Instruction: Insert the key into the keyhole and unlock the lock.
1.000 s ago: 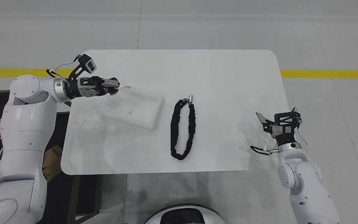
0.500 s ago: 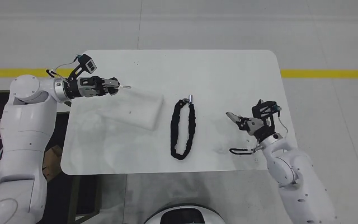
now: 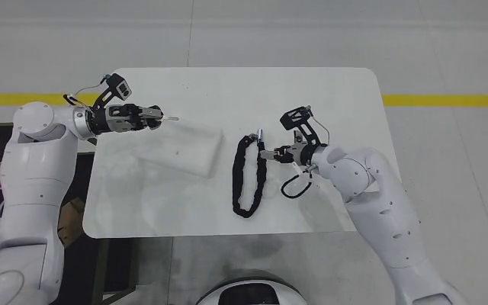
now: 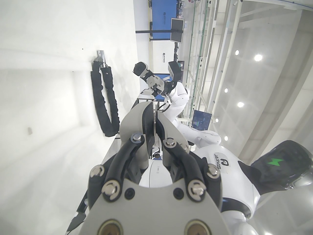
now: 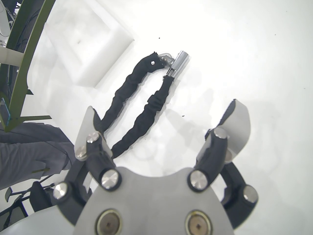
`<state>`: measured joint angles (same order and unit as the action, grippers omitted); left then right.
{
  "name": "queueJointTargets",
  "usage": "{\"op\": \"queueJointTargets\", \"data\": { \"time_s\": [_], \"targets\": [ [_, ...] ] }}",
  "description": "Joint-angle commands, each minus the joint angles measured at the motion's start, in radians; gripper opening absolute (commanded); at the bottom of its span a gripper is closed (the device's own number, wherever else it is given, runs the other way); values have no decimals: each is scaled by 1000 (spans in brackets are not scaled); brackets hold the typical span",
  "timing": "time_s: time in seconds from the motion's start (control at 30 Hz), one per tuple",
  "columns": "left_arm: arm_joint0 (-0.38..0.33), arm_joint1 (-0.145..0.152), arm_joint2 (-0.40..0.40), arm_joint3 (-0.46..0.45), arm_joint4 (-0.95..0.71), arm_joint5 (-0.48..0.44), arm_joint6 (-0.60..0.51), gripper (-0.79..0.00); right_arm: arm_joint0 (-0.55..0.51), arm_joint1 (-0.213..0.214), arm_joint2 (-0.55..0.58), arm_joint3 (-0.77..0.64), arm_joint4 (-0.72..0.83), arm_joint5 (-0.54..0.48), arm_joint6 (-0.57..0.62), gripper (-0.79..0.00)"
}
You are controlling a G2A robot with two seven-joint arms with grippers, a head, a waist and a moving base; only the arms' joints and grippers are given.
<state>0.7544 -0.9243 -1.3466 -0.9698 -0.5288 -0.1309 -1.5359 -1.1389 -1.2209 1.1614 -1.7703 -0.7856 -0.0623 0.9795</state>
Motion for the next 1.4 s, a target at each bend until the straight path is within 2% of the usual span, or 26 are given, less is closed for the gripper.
{"op": "queueJointTargets", "data": {
  "time_s": [0.0,0.17,0.23,0.27,0.33,0.43,0.5,0.57,0.67,0.9,1.17,1.3,1.37],
  "targets": [
    [0,0,0,0,0,0,0,-785,0,0,0,0,0,0,0,0],
    [0,0,0,0,0,0,0,-785,0,0,0,0,0,0,0,0],
    [0,0,0,0,0,0,0,-785,-72,4,4,-44,-21,-8,-1,0],
    [0,0,0,0,0,0,0,-785,-74,2,11,-53,-10,5,20,0],
    [0,0,0,0,0,0,0,-785,-34,-8,16,-28,67,73,78,0],
    [0,0,0,0,0,0,0,-785,84,-26,-41,38,46,187,216,0],
    [0,0,0,0,0,0,0,-785,155,-45,-81,81,73,254,265,0],
    [0,0,0,0,0,0,0,-785,222,-63,-124,132,75,293,323,0],
    [0,0,0,0,0,0,0,-785,302,-89,-196,201,-1,333,379,0],
    [0,0,0,0,0,0,0,-785,383,-155,-318,316,-178,380,382,0],
    [0,0,0,0,0,0,0,-785,394,-221,-325,422,-244,368,365,0],
    [0,0,0,0,0,0,0,-785,396,-252,-317,465,-280,359,364,-77],
    [0,0,0,0,0,0,0,-785,397,-266,-313,483,-304,352,365,-160]
  ]
}}
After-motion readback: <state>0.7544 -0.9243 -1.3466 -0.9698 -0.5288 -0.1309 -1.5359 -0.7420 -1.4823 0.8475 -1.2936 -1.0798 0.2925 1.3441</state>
